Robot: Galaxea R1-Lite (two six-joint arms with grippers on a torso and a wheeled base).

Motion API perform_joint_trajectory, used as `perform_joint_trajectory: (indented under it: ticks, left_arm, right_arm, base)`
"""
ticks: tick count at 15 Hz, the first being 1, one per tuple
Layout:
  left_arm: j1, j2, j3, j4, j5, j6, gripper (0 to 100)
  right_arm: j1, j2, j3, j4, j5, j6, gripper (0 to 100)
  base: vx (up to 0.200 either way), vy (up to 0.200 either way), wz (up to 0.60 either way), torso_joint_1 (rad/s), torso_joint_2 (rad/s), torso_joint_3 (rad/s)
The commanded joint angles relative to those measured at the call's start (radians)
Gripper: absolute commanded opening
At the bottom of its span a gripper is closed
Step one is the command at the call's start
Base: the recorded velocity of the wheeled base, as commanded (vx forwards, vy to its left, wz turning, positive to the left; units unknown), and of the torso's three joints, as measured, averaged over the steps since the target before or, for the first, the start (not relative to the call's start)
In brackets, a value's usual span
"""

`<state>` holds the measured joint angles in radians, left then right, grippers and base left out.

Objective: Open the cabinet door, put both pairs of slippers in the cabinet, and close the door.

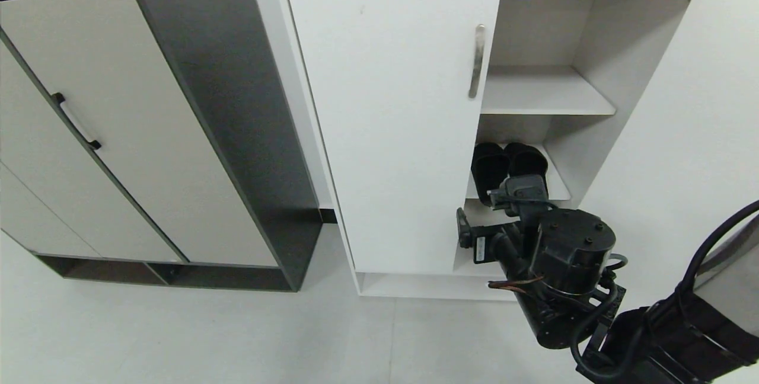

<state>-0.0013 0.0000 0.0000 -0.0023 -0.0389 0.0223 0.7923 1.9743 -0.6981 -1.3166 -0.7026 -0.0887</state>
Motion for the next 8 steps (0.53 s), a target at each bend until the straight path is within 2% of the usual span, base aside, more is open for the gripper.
perform_joint_trajectory:
  ticks: [1,4,8]
  left_arm:
    - [0.0,0.002,0.0,-0.001,0.001,-0.004,0]
    - [0.0,0.002,0.0,-0.001,0.001,-0.002,0]
    - [0.0,0.002,0.0,-0.001,0.001,-0.004,0]
  right_arm:
    - [0.001,0.002,-0.001,0.0,0.002,0.0,100]
    - [0.001,0.0,0.015,0.0,0.017,0.0,100]
    - [0.011,-0.02,0.017,0.002,0.018,0.0,100]
  base:
    - [0.0,0.2,0.0,0.002,0.0,0.002]
    - [0.0,0.2,0.0,0.002,0.01,0.002]
    - [0.0,0.0,0.0,0.0,0.0,0.0]
